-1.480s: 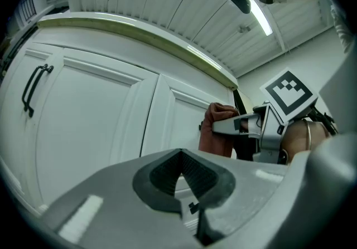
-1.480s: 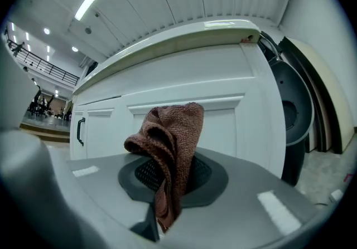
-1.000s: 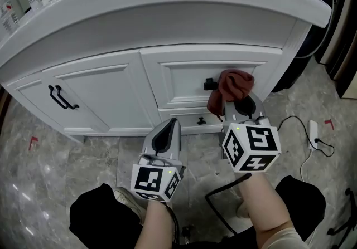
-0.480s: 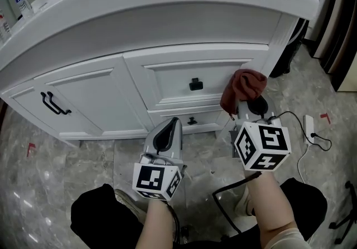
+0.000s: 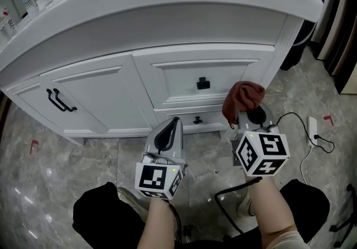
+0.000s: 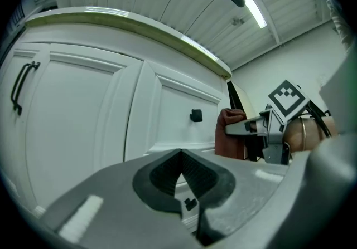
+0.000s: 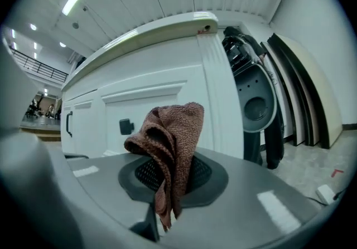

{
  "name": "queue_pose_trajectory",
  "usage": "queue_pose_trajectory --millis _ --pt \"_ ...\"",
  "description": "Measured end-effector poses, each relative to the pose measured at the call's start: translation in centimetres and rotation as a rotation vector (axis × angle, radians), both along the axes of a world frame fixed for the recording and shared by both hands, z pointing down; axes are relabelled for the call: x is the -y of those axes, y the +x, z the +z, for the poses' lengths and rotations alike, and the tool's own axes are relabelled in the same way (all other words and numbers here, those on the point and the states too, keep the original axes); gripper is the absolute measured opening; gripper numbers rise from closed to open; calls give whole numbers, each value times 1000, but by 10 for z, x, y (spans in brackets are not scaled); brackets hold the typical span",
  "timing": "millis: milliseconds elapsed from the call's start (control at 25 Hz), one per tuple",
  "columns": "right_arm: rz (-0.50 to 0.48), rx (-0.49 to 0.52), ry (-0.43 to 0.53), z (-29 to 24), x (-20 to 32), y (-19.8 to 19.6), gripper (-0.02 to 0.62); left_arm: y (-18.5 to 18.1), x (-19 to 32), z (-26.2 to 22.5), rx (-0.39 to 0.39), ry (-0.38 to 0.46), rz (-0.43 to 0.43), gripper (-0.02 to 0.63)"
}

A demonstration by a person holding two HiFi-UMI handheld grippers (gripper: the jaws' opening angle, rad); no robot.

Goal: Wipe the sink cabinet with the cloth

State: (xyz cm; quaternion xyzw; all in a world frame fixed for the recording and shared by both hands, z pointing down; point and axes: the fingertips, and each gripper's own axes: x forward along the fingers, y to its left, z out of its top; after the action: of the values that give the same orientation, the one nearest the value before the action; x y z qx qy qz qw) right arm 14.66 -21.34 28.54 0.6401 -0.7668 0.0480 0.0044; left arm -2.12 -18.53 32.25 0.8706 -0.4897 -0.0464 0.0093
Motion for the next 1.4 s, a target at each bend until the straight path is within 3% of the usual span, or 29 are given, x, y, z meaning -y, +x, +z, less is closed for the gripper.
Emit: queue_pose_trajectory --millis 360,640,880,1400 --pt "-277 -14 -47 39 -1 -148 75 -74 4 8 -42 -27 -134 0" --pt "-359 -28 -36 36 12 -208 75 -108 2 11 -72 -34 -183 0" --pt "-345 -19 -41 35 20 -204 75 -104 3 12 -77 -35 -163 0" --pt "-256 30 -53 33 25 -132 78 -71 7 16 -64 -46 -112 0"
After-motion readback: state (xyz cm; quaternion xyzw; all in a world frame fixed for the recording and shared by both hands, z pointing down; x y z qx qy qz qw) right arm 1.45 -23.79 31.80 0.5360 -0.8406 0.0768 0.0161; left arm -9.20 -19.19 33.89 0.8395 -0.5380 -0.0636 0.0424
